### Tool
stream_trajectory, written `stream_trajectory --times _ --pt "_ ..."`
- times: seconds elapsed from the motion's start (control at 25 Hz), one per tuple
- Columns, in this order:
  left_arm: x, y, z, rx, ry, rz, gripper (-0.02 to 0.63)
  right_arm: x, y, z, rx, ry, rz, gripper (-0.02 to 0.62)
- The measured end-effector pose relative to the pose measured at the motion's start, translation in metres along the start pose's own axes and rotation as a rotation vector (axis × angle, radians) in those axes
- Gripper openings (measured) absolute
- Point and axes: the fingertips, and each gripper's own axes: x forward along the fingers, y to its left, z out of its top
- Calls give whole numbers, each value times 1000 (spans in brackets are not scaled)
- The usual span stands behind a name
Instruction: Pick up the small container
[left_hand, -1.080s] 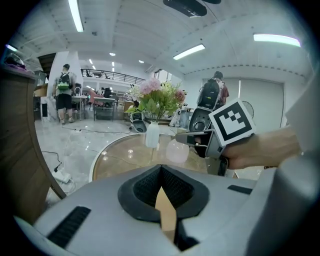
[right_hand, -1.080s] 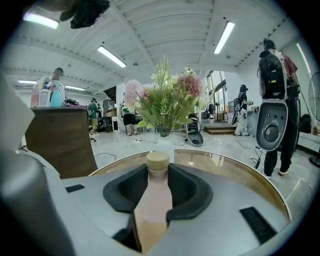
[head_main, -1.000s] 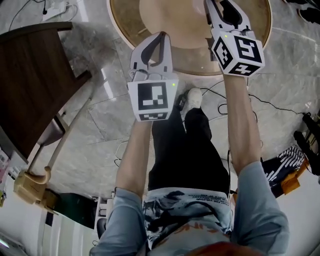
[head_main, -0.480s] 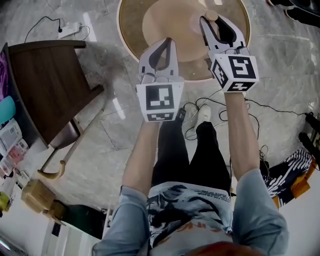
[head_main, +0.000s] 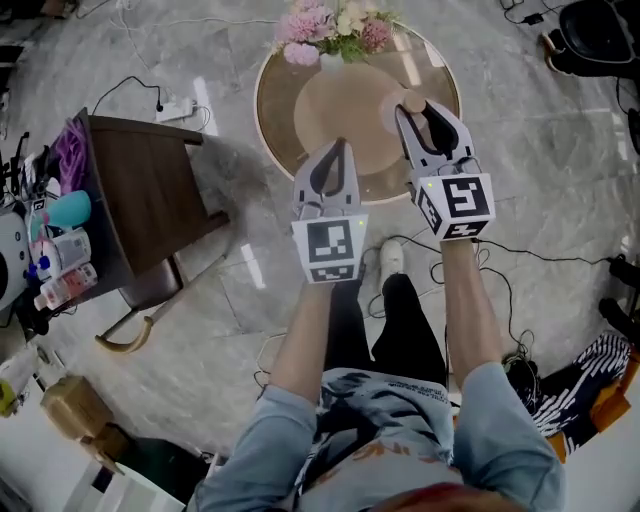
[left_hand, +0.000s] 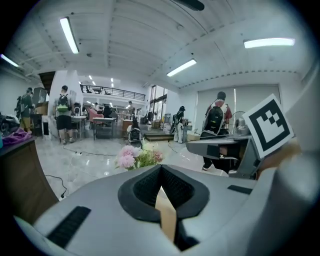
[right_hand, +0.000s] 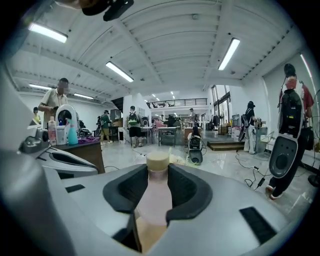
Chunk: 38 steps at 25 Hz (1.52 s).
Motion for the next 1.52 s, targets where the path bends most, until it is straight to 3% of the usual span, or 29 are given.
stream_trajectory --times 0.36,0.8,1.12,1.52 --pt "-96 -36 97 -24 -95 127 23 -108 5 106 27 -99 -5 138" --pt "-166 -62 220 12 -319 208 23 -199 0 215 61 -272 32 137" --pt "-176 -86 264 79 -379 174 23 -222 4 250 51 -317 59 137" --pt "-168 -87 282 76 -405 153 23 -221 4 270 30 -355 72 138"
